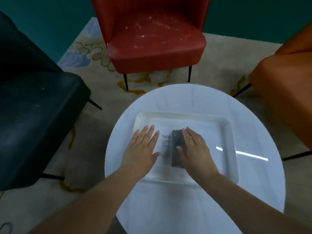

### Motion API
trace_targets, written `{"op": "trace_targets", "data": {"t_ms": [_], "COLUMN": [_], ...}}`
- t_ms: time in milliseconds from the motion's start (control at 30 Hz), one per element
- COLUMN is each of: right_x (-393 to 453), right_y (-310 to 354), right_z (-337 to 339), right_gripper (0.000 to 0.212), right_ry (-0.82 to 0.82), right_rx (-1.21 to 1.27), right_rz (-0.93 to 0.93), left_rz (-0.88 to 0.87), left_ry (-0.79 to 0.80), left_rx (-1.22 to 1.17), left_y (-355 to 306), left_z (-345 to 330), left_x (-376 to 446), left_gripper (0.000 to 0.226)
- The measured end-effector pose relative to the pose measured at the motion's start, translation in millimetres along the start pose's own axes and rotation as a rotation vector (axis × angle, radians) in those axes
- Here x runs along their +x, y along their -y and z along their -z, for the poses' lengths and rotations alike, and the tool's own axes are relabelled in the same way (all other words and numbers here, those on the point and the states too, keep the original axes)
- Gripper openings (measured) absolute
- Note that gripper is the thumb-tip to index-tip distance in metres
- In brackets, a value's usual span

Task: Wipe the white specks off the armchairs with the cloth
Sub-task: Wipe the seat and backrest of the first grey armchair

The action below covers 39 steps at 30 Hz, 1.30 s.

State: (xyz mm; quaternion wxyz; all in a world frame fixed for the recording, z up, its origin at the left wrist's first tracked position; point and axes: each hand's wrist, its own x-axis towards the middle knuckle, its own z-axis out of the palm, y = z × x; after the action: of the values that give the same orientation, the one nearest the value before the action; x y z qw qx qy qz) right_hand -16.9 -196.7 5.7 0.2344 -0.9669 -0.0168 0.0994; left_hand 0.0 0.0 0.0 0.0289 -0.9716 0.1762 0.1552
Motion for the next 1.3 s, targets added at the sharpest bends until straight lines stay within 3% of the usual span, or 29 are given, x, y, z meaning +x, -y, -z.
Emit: {"op": "trace_targets", "data": {"t_ms": [200, 367, 667, 800, 867, 1067, 1300], "right_x": [12, 13, 21, 32, 32, 16, -7], "right_y": [9, 11, 10, 11, 11, 19, 62], "right_z": [-39, -54, -47, -32, -19, 8, 25], "right_gripper": [0.051, 0.063, 0.062, 0.058, 0.056, 0.054, 0.056], "right_ry": [-0.167, -0.201, -0.026, 0.044, 0.071, 0.131, 0.255], "right_rx": [-0.04, -0.025, 0.217, 0.151, 0.104, 0.298, 0.215], "right_rz": [-0.091, -0.244, -0.349, -0.361, -0.352, -0.225, 0.031], "left_rz": [-0.029, -0.028, -0.073, -0.115, -0.116, -0.01, 0.316], "left_ry": [0.05, 0.025, 0.0, 0.02, 0.032, 0.05, 0.071], "left_rx": [0.096, 0.093, -0.015, -0.133, -0.162, -0.194, -0.291], "left_y": [12, 14, 18, 24, 28, 37, 34], "left_z": [-28, -33, -26, -14, -7, 13, 20], "left_x": [12, 11, 7, 0, -7, -44, -124], "left_gripper": [0.07, 0.067, 0.062, 0.06, 0.06, 0.061, 0.063]}}
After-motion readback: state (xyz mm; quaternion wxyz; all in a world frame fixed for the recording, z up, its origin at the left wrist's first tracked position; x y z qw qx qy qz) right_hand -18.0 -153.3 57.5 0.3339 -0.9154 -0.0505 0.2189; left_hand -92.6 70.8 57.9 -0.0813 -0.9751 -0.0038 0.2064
